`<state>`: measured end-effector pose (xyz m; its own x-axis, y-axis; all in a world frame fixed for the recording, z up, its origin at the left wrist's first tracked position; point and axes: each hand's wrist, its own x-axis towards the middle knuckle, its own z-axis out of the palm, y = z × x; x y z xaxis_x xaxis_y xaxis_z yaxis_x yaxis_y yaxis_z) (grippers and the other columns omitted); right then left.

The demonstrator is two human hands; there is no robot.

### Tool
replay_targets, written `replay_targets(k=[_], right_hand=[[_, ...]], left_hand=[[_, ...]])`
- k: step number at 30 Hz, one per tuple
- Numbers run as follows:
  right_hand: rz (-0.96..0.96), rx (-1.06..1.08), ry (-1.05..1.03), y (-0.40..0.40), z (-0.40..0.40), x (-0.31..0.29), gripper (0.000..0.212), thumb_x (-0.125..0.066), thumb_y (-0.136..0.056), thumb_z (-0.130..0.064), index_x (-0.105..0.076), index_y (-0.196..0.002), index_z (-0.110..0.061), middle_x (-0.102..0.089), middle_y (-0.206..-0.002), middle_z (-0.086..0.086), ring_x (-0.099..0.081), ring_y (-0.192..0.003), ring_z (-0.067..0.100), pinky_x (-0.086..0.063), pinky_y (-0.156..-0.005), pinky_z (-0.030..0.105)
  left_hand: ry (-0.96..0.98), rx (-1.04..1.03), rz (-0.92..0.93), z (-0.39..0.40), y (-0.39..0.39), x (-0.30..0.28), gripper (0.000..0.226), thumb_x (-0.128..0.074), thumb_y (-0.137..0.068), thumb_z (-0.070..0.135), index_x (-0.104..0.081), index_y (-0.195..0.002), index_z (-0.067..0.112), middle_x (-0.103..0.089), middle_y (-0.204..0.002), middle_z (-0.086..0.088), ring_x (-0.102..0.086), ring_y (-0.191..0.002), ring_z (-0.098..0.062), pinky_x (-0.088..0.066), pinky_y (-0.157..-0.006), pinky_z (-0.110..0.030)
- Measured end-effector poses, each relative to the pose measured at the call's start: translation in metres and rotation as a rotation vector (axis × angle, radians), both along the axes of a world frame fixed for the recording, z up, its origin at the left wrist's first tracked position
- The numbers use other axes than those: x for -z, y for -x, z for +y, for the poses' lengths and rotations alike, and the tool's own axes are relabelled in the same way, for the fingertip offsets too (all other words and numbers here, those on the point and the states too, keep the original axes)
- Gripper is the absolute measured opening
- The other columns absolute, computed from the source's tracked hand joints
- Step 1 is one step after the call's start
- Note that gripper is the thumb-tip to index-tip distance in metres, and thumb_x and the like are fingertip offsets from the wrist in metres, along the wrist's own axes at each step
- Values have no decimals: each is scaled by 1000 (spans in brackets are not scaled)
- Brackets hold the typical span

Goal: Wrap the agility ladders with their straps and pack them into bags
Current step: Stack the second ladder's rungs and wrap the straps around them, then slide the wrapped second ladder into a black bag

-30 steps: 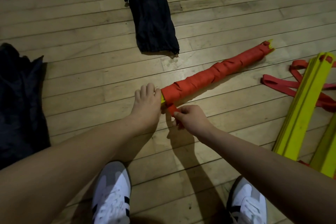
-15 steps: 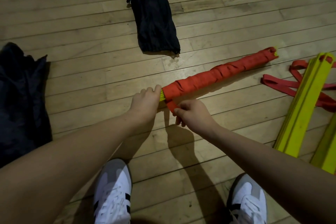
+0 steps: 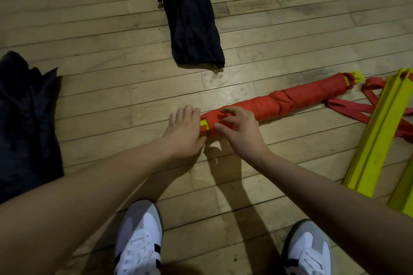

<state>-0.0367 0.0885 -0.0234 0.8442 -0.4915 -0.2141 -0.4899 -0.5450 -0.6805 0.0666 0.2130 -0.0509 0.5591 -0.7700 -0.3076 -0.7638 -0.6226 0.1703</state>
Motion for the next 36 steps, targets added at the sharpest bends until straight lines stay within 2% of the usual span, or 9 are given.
replay_targets(k=[6, 10, 13, 16, 20, 25, 28, 32, 36], right_hand=[[35, -94, 24, 8, 5, 14, 23, -61, -93, -31, -72, -109, -21, -50, -140, -18, -31, -133, 13, -12, -89, 23], [100, -298, 193, 4, 2, 17, 52, -63, -90, -21, -49, -140, -28, -38, -150, -14, -27, -139, 14, -11, -105, 35], [81, -457, 451, 0, 0, 19, 75, -77, -69, -8, -51, -138, -18, -50, -144, -2, -47, -130, 25, -30, -101, 54], [125, -501, 591, -12, -5, 25, 81, -83, -63, -15, -51, -138, -12, -54, -139, 6, -54, -123, 30, -42, -95, 54], [140, -565, 666, -38, -18, 26, 68, -82, -63, -22, -59, -126, -8, -58, -132, 11, -57, -120, 32, -45, -94, 49], [134, -678, 656, -71, -37, 30, 53, -82, -63, -24, -63, -109, -8, -66, -96, 9, -65, -86, 30, -48, -79, 40], [159, -644, 660, -86, -41, 27, 56, -76, -72, -28, -58, -121, -7, -64, -107, 12, -61, -97, 33, -45, -88, 44], [230, -677, 564, -107, -50, 25, 70, -58, -89, -41, -30, -146, -12, -46, -137, 10, -42, -126, 29, -25, -108, 42], [265, -671, 506, -118, -51, 25, 65, -51, -90, -45, -32, -143, -14, -43, -139, 7, -37, -128, 27, -22, -108, 39]], left_hand=[[81, -38, 106, 13, 5, -3, 51, -65, -85, 39, -46, -126, 15, -37, -119, -5, -41, -112, -21, -36, -98, -32], [88, -143, 118, 10, -2, -8, 49, -70, -81, 41, -51, -119, 17, -48, -115, -2, -49, -104, -18, -44, -83, -30], [71, -159, 87, 5, -8, -11, 43, -69, -82, 38, -49, -114, 17, -55, -112, -1, -52, -102, -19, -46, -80, -32], [52, -144, 109, -3, -18, -14, 41, -68, -83, 31, -42, -111, 16, -57, -107, -2, -55, -96, -21, -47, -76, -34], [36, -43, 75, -7, -37, -13, 39, -67, -83, 29, -32, -98, 19, -51, -102, -2, -43, -86, -17, -30, -71, -27], [184, 11, 126, -7, -53, -2, 40, -67, -81, 16, -30, -92, 20, -35, -96, 3, -36, -89, -16, -23, -76, -26], [248, 14, 92, -12, -70, -2, 39, -73, -77, 16, -37, -92, 19, -43, -95, 0, -39, -87, -16, -28, -75, -28], [209, -56, 145, -20, -91, -9, 40, -75, -78, 29, -46, -104, 19, -51, -100, 3, -48, -94, -15, -42, -79, -29], [195, -135, 239, -20, -95, -9, 44, -73, -81, 31, -53, -118, 18, -58, -110, 0, -53, -103, -18, -47, -84, -35]])
